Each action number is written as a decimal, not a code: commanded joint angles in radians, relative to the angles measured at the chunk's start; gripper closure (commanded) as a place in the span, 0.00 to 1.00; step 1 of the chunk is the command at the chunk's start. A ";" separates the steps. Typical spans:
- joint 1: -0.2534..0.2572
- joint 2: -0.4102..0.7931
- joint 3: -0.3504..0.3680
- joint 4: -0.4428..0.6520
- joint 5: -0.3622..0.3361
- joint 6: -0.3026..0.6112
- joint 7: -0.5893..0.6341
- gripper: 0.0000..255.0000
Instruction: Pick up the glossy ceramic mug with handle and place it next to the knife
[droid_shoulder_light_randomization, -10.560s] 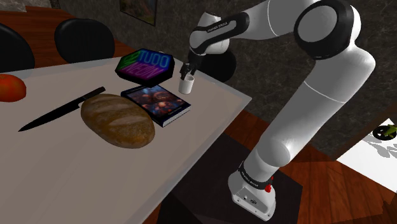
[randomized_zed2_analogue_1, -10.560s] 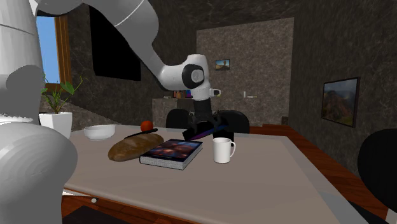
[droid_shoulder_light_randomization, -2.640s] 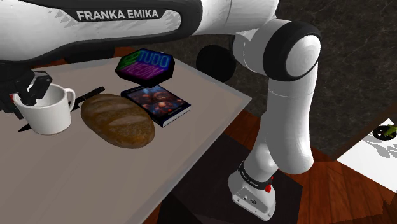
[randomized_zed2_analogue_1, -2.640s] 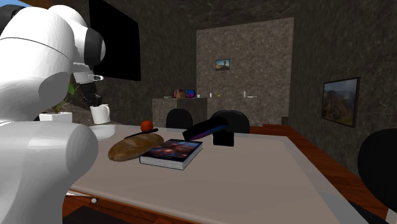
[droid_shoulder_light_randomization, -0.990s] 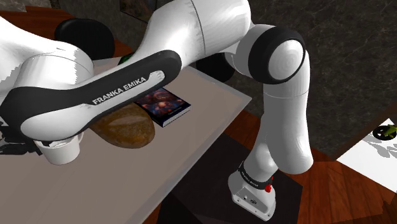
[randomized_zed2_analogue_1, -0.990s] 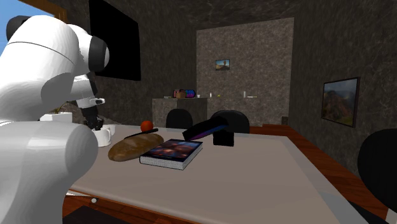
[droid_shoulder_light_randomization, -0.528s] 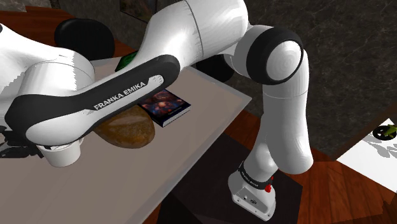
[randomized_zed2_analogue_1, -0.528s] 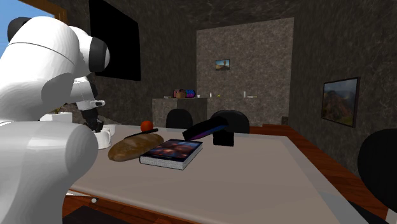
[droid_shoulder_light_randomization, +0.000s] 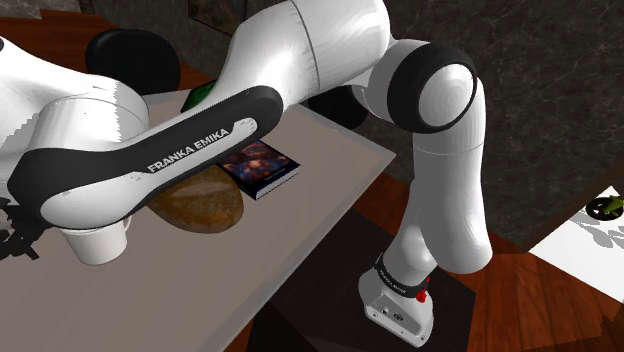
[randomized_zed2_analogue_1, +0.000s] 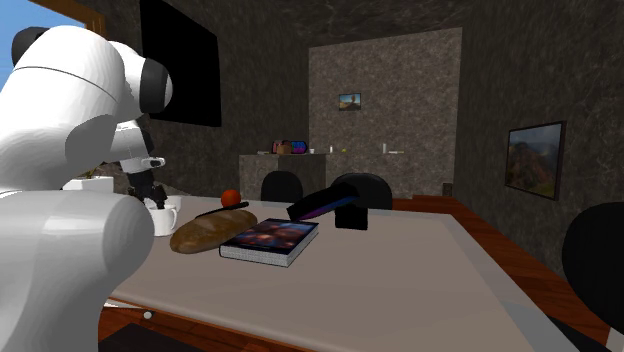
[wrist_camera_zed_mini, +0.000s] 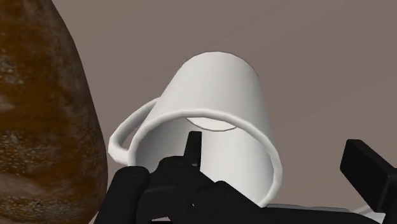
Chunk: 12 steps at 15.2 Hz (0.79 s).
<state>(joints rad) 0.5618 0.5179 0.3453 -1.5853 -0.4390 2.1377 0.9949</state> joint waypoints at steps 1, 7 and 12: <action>0.000 -0.017 0.006 0.007 0.009 -0.023 -0.005 0.00; 0.003 -0.060 0.020 0.034 0.031 -0.090 -0.019 0.00; 0.003 -0.060 0.020 0.034 0.031 -0.090 -0.019 0.00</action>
